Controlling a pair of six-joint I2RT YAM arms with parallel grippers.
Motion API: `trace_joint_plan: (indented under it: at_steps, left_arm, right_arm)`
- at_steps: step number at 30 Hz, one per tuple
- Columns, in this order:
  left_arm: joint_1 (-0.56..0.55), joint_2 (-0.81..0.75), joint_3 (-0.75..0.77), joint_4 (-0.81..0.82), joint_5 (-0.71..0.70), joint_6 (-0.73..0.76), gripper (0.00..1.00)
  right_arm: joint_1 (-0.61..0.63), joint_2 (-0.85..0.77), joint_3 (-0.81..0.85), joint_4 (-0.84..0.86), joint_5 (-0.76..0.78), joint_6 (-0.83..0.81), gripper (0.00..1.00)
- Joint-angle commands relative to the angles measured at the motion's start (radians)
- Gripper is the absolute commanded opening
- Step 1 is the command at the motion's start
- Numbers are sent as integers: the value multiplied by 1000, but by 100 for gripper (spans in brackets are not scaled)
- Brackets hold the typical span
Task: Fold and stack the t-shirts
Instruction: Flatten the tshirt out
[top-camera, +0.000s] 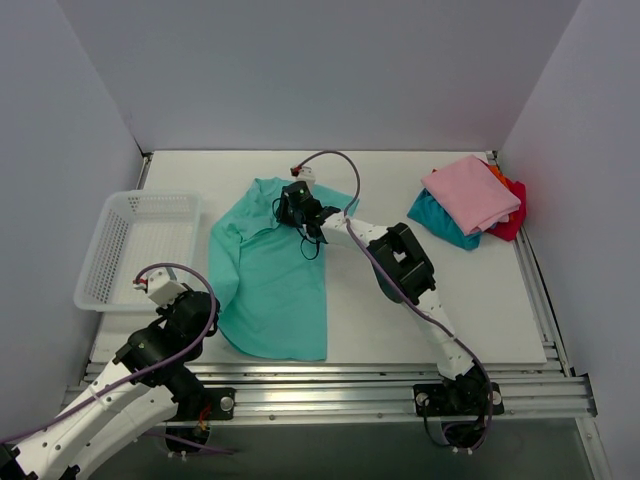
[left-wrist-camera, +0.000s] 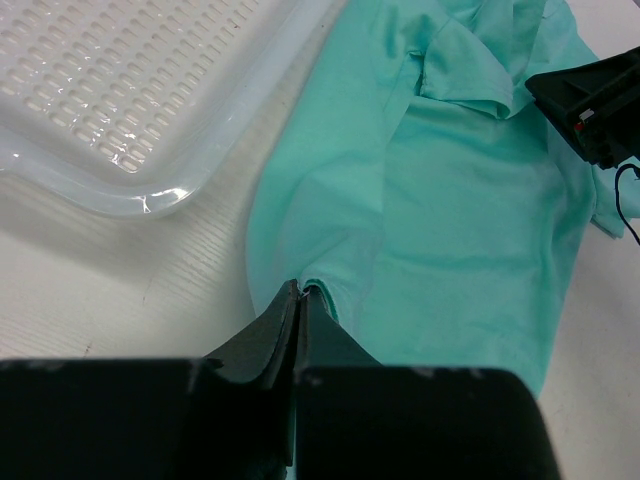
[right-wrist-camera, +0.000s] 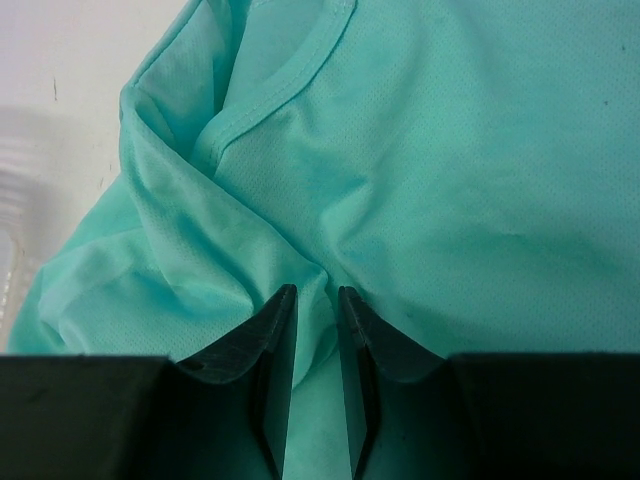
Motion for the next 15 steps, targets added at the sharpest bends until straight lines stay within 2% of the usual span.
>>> trace_joint_plan:
  at_steps: [1, 15]
  left_arm:
    - [-3, 3, 13, 21, -23, -1, 2]
    - [-3, -3, 12, 24, -20, -1, 2]
  right_arm:
    - [-8, -65, -11, 19, -8, 17, 20]
    - [-8, -60, -40, 12, 1, 34, 20]
